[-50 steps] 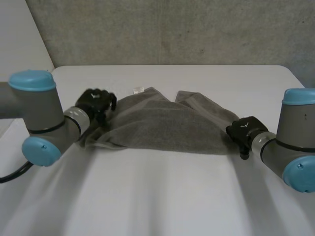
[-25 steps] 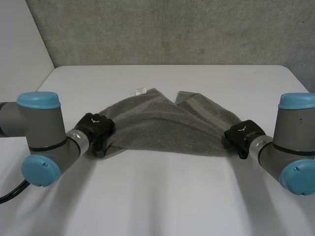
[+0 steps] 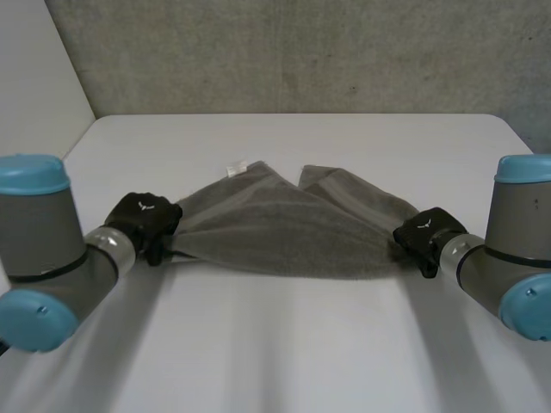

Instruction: Fold the towel.

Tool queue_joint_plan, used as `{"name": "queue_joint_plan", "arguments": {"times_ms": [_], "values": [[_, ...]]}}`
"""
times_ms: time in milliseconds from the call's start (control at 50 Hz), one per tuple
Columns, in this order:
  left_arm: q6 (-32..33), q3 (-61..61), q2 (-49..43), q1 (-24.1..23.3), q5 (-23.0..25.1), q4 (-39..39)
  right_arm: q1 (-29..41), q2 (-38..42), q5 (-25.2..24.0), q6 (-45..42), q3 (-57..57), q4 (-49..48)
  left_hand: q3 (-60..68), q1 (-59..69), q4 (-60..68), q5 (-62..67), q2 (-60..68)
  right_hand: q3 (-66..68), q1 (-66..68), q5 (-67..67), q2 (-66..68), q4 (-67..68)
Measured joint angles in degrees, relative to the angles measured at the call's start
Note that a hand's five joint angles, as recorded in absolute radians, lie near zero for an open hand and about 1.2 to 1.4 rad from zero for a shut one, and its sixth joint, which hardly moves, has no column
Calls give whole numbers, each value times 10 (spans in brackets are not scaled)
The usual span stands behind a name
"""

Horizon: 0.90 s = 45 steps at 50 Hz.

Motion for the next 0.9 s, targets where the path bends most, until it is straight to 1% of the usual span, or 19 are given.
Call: {"name": "queue_joint_plan", "arguments": {"times_ms": [80, 180, 240, 320, 340, 360, 380, 400, 420, 460, 480, 500, 560, 640, 680, 700, 760, 800, 900], "values": [[6, -57, 57, 2, 0, -13, -1, -11, -9, -21, -3, 32, 1, 0, 0, 0, 0, 0, 0, 0, 0, 0], [26, -137, 140, 10, 8, -64, -6, -27, -29, -33, -8, 60, 2, 0, 0, 0, 0, 0, 0, 0, 0, 0], [38, -168, 171, 12, 29, -96, -9, -32, -36, -34, -8, 65, 2, 0, 0, 1, 0, 0, 0, 0, 0, 0], [49, -193, 200, 10, 85, -138, -11, -35, -41, -33, -7, 65, 1, -5, -1, 1, -5, 0, 0, 0, 0, 0], [50, -193, 202, 9, 94, -142, -11, -35, -41, -33, -7, 65, -36, -35, -38, -24, -35, 0, 0, 0, 0, 0], [50, -189, 204, 8, 110, -147, -11, -35, -41, -32, -6, 65, -161, -159, -157, -147, -158, 0, 0, 0, 0, 0], [50, -186, 204, 8, 116, -148, -10, -34, -41, -32, -6, 64, -197, -196, -208, -195, -194, 0, 0, 0, 0, 0], [50, -177, 204, 8, 129, -149, -10, -34, -42, -32, -5, 64, -318, -329, -335, -316, -315, 0, 0, 0, 0, 0], [49, -163, 202, 7, 140, -146, -9, -33, -42, -31, -4, 64, -438, -422, -453, -421, -426, 0, 0, 0, 0, 0], [47, -141, 196, 6, 148, -139, -8, -33, -42, -31, -3, 63, -557, -507, -548, -529, -524, 0, 0, 0, 0, 0], [46, -132, 192, 6, 150, -135, -8, -32, -42, -30, -2, 63, -581, -523, -571, -554, -544, 0, 0, 0, 0, 0], [44, -112, 183, 5, 151, -126, -8, -32, -41, -30, -1, 63, -604, -540, -587, -575, -562, 1, 0, 0, 0, 0], [38, -55, 145, -1, 146, -101, -7, -31, -41, -30, 0, 63, -614, -544, -591, -587, -567, 1, 0, 0, 0, 0], [26, 48, 61, -19, 124, -75, -8, -31, -42, -30, 1, 63, -614, -544, -591, -586, -567, 1, 2, 0, 0, 0], [23, 91, 23, -27, 113, -71, -8, -31, -42, -30, 1, 62, -611, -543, -590, -578, -565, 1, 2, 0, 0, 0], [21, 135, -17, -36, 101, -68, -8, -31, -42, -30, 1, 62, -605, -541, -590, -569, -565, 1, 2, 0, 0, 0], [20, 198, -74, -47, 83, -68, -9, -31, -41, -30, 1, 61, -597, -537, -590, -559, -564, 1, 2, 0, 0, 0], [21, 261, -133, -57, 70, -68, -8, -31, -41, -29, 2, 59, -579, -519, -571, -542, -550, 1, 2, 0, 0, 0], [26, 369, -232, -75, 69, -69, -8, -29, -41, -28, 3, 54, -566, -505, -557, -528, -530, 1, 2, 0, 0, 0]]}}
